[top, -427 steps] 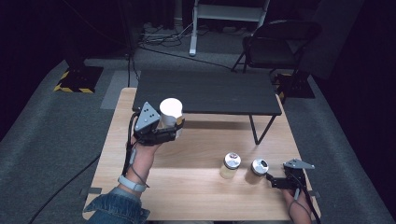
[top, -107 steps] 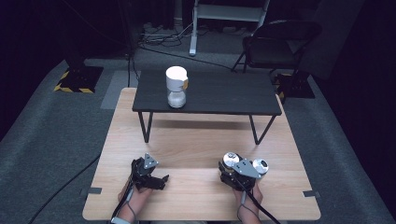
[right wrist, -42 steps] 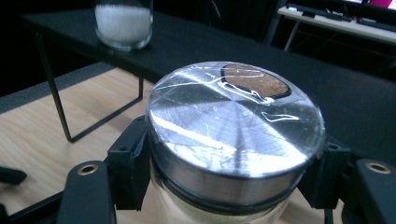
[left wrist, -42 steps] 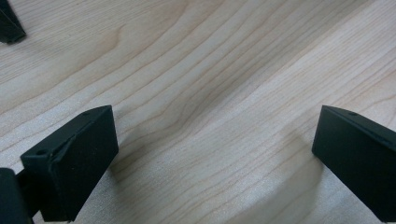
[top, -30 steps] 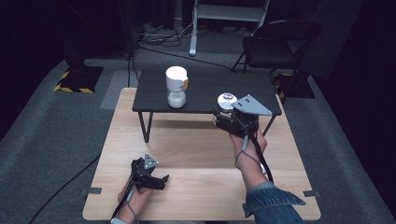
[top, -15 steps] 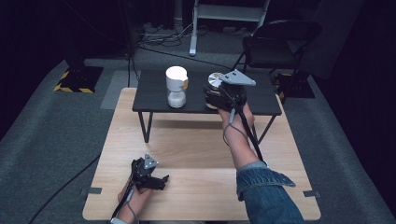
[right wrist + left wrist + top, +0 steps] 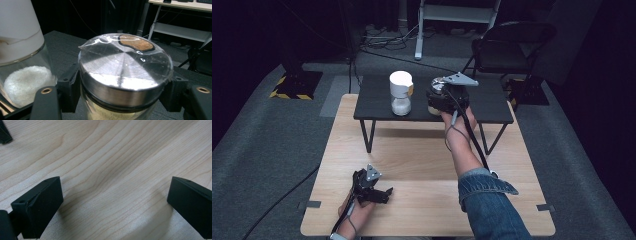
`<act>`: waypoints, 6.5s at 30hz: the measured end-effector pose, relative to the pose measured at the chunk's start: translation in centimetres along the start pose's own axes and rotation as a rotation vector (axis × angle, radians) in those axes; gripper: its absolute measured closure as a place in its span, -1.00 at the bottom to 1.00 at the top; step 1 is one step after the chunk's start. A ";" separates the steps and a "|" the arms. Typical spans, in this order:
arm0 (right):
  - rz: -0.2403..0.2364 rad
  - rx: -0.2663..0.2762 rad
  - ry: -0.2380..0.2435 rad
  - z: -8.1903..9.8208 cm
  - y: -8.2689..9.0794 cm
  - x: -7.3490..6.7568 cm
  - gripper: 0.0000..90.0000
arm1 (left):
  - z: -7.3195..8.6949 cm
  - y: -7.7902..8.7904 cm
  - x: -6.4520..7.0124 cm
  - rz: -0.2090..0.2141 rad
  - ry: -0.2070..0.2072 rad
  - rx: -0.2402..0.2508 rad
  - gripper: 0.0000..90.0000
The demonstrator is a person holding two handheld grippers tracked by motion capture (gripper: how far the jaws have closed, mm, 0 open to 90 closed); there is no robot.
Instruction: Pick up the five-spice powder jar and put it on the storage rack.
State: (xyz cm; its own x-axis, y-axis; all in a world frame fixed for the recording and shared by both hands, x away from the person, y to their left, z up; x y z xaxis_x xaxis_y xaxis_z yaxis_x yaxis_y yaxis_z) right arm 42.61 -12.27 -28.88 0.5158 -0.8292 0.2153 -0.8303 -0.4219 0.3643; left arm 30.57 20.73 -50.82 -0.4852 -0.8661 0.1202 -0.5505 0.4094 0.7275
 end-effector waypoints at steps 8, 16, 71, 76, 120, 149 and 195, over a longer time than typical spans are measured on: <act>-0.011 0.040 0.017 0.4 1.9 0.5 -0.68 | 0.0 0.0 0.0 0.000 -0.001 0.000 -0.99; -0.025 0.084 0.010 2.2 5.3 1.7 -0.90 | 0.0 0.0 0.0 0.000 -0.001 0.000 -0.99; 0.005 0.069 -0.047 15.4 20.1 6.4 -0.93 | 0.0 0.0 0.0 -0.002 -0.001 0.000 -0.99; -0.017 0.048 -0.049 17.2 19.8 6.2 -0.94 | 0.0 0.0 0.0 -0.002 0.002 0.000 -0.99; -0.050 -0.165 -0.039 29.6 15.1 2.5 -0.89 | 0.0 0.0 0.1 -0.004 0.001 0.000 -0.99; -0.111 -0.180 -0.010 28.5 13.1 3.0 -0.34 | -0.1 -0.1 0.4 -0.018 0.019 0.003 -0.99; -0.157 -0.072 0.027 3.8 9.7 9.2 -0.34 | 0.1 -0.1 0.8 -0.033 0.041 0.008 -0.99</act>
State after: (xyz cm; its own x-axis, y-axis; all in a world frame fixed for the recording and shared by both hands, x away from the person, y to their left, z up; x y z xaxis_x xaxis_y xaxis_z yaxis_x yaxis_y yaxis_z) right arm 38.44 -25.39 -26.82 0.6442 -0.7447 0.1745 -0.7223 -0.5172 0.4592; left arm 30.21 20.02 -50.86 -0.4382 -0.8903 0.1236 -0.5715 0.3821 0.7262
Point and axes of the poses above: each handheld gripper's, and its own axes: y roughly backward along the jaws, z roughly out of its underside, x roughly to its right, the point moved 7 cm from there along -y, roughly forward along the jaws, and after that the axes turned 9 degrees about y, right-handed, at the moved point
